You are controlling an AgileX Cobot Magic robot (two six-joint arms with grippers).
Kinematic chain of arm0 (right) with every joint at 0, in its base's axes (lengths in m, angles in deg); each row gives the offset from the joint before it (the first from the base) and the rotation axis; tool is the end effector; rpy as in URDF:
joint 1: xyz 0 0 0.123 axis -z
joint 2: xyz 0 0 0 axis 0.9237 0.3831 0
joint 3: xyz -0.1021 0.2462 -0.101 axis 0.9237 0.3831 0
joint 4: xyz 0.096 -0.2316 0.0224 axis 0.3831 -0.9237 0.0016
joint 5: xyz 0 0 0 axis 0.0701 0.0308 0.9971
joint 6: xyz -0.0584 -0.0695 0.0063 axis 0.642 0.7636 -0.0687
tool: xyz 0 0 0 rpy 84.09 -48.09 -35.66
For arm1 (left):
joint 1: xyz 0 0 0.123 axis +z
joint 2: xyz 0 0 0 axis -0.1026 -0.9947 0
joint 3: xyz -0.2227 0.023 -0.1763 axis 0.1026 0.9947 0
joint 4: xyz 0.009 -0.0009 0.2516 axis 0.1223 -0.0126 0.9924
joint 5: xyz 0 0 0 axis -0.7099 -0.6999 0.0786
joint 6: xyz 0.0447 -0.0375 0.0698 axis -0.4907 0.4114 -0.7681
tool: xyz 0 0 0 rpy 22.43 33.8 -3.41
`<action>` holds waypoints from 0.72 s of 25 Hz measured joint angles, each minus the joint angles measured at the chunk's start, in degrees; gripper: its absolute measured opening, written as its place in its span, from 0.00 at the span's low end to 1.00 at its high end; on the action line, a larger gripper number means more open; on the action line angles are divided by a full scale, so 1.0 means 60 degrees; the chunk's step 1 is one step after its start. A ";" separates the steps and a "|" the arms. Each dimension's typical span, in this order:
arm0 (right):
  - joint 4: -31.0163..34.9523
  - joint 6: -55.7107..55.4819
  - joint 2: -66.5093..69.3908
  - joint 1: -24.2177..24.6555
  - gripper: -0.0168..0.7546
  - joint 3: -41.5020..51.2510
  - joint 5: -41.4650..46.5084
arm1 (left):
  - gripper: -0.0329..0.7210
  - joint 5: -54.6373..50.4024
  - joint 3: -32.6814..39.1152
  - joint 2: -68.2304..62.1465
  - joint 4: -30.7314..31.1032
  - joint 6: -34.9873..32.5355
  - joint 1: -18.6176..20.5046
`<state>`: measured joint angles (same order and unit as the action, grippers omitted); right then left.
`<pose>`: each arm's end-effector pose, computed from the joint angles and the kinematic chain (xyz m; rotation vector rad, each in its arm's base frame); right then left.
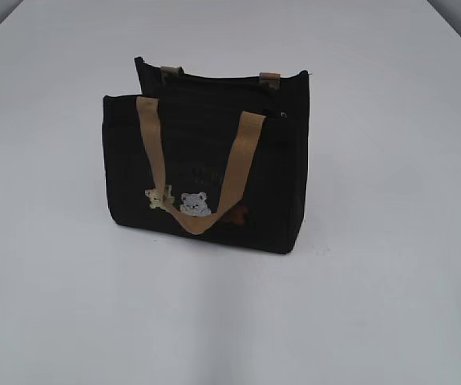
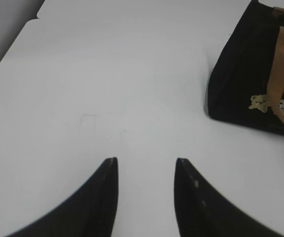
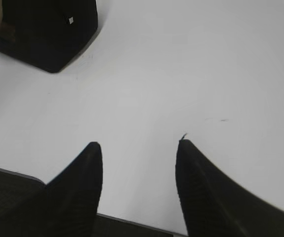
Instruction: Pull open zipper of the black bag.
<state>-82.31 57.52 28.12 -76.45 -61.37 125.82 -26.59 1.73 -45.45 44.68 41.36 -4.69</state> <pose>-0.0071 0.0036 0.2706 -0.3008 2.0695 0.0870 -0.0083 0.0086 0.2849 0.0982 2.0022 -0.0675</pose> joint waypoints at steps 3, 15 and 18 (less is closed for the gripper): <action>-0.0011 -0.0070 0.0000 0.0000 0.50 0.0018 -0.0011 | 0.43 0.0000 0.0000 0.0000 -0.0058 -0.0118 0.0000; 0.0020 -0.0090 0.0000 0.0000 0.47 0.0018 -0.0024 | 0.43 0.0000 0.0000 0.0000 -0.0068 -0.0143 0.0000; 0.0020 -0.0090 0.0000 0.0053 0.47 0.0018 -0.0034 | 0.43 0.0000 0.0000 0.0000 -0.0068 -0.0143 0.0080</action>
<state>-82.19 56.98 28.12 -76.13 -61.27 125.62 -26.59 1.73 -45.45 44.27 40.50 -4.21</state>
